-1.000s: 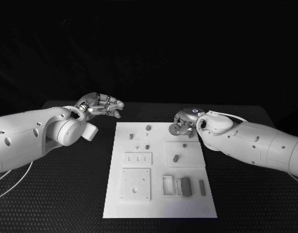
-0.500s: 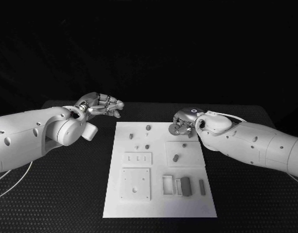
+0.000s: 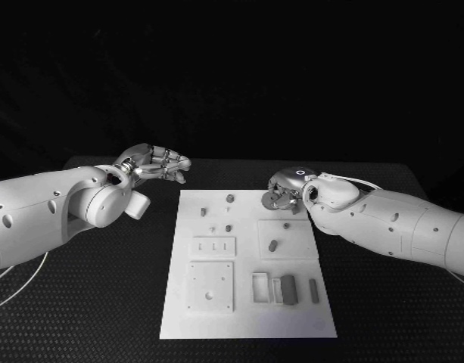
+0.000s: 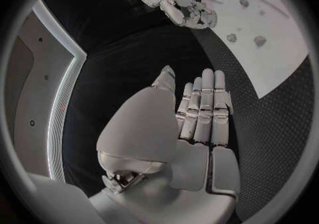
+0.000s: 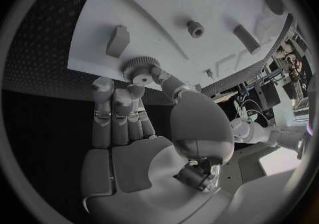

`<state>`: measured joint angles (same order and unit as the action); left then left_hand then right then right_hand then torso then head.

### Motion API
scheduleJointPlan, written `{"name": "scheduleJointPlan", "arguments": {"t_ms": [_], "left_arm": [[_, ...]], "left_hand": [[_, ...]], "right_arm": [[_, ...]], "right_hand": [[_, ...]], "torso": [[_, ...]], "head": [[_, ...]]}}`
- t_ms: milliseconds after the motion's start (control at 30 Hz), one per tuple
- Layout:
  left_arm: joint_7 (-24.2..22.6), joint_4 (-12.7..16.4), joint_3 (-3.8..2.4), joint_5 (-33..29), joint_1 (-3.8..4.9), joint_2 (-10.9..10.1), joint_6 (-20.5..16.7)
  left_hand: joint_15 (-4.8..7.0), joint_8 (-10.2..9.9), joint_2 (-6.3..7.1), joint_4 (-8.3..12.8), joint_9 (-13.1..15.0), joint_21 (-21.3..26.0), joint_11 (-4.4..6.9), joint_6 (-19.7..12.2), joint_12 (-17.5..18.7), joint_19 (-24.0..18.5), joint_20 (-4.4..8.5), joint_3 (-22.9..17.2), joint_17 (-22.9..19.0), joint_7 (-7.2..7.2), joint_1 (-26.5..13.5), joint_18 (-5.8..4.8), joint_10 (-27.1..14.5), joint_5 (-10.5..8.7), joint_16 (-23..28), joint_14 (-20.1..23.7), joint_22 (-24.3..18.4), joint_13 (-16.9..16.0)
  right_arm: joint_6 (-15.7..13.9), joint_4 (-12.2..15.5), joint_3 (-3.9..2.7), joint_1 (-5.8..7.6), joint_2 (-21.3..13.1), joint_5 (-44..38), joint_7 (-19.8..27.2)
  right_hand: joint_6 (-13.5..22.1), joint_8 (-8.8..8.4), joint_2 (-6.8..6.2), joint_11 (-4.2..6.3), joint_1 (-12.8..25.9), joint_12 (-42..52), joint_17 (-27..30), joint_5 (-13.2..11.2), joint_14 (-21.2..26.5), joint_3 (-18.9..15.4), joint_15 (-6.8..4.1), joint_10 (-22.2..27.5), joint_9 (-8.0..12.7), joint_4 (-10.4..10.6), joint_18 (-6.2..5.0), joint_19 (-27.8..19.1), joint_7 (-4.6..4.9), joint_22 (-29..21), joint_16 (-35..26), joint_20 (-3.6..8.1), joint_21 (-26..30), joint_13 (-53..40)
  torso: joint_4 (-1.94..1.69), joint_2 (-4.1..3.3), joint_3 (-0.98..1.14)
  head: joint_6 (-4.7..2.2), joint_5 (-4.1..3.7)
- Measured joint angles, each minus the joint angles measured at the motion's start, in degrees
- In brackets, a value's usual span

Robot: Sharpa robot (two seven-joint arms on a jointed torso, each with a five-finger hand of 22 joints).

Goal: Assemble the parts on the task board

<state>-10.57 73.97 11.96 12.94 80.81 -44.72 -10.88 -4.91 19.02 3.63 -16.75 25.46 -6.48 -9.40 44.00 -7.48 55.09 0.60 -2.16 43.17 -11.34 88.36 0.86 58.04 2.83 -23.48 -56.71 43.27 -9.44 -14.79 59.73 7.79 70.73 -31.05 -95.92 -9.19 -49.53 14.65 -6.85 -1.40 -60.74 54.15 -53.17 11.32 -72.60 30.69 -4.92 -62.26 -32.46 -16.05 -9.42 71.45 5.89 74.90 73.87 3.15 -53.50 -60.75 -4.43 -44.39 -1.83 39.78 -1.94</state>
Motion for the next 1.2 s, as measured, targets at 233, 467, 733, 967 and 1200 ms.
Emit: {"name": "scheduleJointPlan", "arguments": {"t_ms": [233, 467, 733, 967, 1200], "left_arm": [[0.02, 0.04, 0.00, 0.02, 0.00, -0.07, 0.00], [0.02, 0.06, 0.00, 0.04, 0.00, -0.10, 0.00], [0.02, 0.06, 0.00, 0.07, 0.00, -0.19, -0.01], [0.02, 0.05, 0.00, 0.08, 0.00, -0.27, -0.01], [0.01, 0.04, 0.00, 0.09, 0.00, -0.32, -0.01]], "left_hand": [[0.00, 0.00, 0.00, 0.00, 0.00, 0.00, 0.00, 0.00, 0.00, 0.00, 0.00, 0.00, 0.00, 0.00, 0.00, 0.00, 0.00, 0.00, 0.00, 0.00, 0.00, 0.00], [0.00, 0.00, 0.00, 0.00, 0.00, 0.00, 0.00, 0.00, 0.00, 0.00, 0.00, 0.00, 0.00, 0.00, 0.00, 0.00, 0.00, 0.00, 0.03, 0.00, 0.00, 0.00], [0.00, 0.00, 0.00, 0.00, 0.00, 0.00, 0.00, 0.00, 0.00, 0.00, 0.00, 0.00, 0.04, 0.00, 0.00, 0.00, 0.00, 0.00, 0.23, 0.00, 0.00, 0.00], [0.00, 0.00, 0.00, 0.00, 0.00, 0.00, 0.00, 0.00, 0.00, 0.00, 0.00, 0.00, 0.05, 0.00, 0.00, 0.00, 0.00, 0.00, 0.23, 0.00, 0.00, 0.00], [0.00, 0.00, 0.00, 0.00, 0.00, 0.00, 0.00, 0.00, 0.00, 0.00, 0.00, 0.00, 0.10, 0.00, 0.00, 0.00, 0.00, 0.00, 0.23, 0.00, 0.00, 0.00]], "right_arm": [[-0.17, 0.10, 0.03, -0.01, -0.02, -0.04, 0.00], [-0.52, 0.45, 0.03, -0.05, -0.25, -0.09, -0.10], [-1.67, 1.03, 0.12, -0.22, -0.49, -0.71, -0.58], [-2.71, 2.09, -0.01, -0.43, -1.08, -1.48, -1.37], [-3.39, 4.28, -0.53, 0.01, -1.93, -2.09, -2.48]], "right_hand": [[-0.22, 0.21, 1.50, 0.19, 0.38, 0.22, -0.05, 0.00, 0.00, -0.01, 0.01, -0.20, -0.07, -0.01, -0.08, 0.00, -0.22, 0.00, 0.00, 0.00, 0.00, 0.29], [-0.27, 0.32, 2.20, 0.20, 0.54, 0.22, -0.11, -0.01, -0.18, -0.01, -0.17, -0.21, -0.07, 0.00, -0.26, 0.00, -0.27, 0.00, 0.00, -0.01, -0.20, 0.44], [-0.36, 0.32, 2.20, 0.28, 0.53, 0.21, -0.17, 0.00, -0.18, -0.16, -0.16, -0.32, -0.07, -0.15, -0.34, 0.09, -0.36, 0.00, 0.00, -0.10, -0.20, 0.59], [-0.62, 0.39, 2.19, 0.47, 0.53, 0.44, -0.22, -0.01, -0.52, -0.17, -0.49, -0.54, -0.58, -0.16, -0.54, 0.10, -0.62, 0.00, 0.00, -0.10, -0.51, 0.73], [-0.75, 0.58, 2.18, 0.40, 0.53, 0.44, -0.26, -0.01, -0.53, -0.24, -0.49, -0.63, -0.73, -0.23, -0.72, 0.11, -0.75, 0.00, 0.00, -0.10, -0.51, 0.92]], "torso": [[0.00, 0.00, 0.02], [-0.02, 0.00, 0.02], [-0.07, 0.01, 0.02], [-0.08, 0.02, -0.02], [-0.04, 0.03, -0.02]], "head": [[-0.02, -0.08], [-0.19, -0.12], [-0.29, -0.10], [-0.32, -0.07], [-0.47, -0.03]]}}
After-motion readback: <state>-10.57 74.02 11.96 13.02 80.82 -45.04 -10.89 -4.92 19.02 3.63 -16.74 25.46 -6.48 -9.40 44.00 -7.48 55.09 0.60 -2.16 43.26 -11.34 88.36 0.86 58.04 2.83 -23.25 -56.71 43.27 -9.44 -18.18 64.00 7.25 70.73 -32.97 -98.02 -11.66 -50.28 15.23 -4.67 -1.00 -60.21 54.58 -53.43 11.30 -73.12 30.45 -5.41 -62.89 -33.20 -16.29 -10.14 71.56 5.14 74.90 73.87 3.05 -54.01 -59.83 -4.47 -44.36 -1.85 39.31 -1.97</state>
